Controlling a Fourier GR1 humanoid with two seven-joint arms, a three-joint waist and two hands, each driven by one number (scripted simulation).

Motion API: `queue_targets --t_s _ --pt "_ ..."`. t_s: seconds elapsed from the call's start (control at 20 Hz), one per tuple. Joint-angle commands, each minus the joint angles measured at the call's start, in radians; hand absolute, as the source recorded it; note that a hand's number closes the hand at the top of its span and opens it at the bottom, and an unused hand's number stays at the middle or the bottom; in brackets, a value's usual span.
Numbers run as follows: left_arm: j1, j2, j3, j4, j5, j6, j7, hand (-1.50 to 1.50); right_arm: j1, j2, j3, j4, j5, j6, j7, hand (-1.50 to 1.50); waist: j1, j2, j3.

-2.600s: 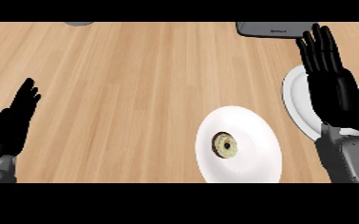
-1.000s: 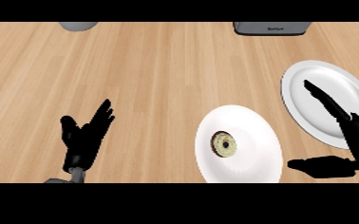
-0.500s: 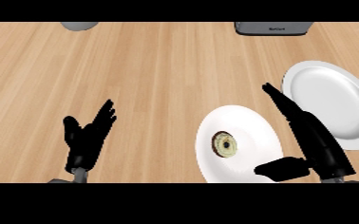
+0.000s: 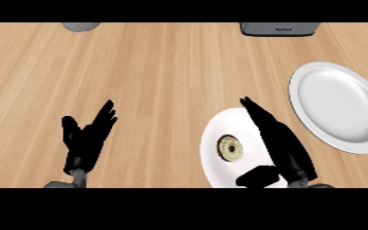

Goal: Pick the cupcake from the plate and place it in the plate

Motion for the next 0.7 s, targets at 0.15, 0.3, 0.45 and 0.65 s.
queue_targets --t_s 0.15,0.3,0.45,0.65 --pt "0.041 -0.06 0.009 0.031 -0.054 -0.016 -0.056 0.0 0.048 0.093 0.028 0.07 0.09 0.0 -0.057 -1.5 -0.001 0.0 0.0" --pt "0.024 -0.059 0.011 -0.029 -0.088 0.006 0.01 0.0 0.063 0.102 0.035 0.01 0.153 0.028 0.014 -1.5 -0.002 -0.001 0.0" --pt "0.045 -0.056 0.034 -0.06 -0.074 -0.008 0.026 0.0 0.036 0.1 0.003 -0.002 0.179 0.065 0.052 -1.5 -0.001 -0.001 0.0" --pt "0.068 -0.083 -0.002 -0.103 -0.107 0.0 0.052 0.0 0.01 0.144 -0.003 0.174 0.243 -0.002 -0.028 -1.5 0.001 0.0 0.0"
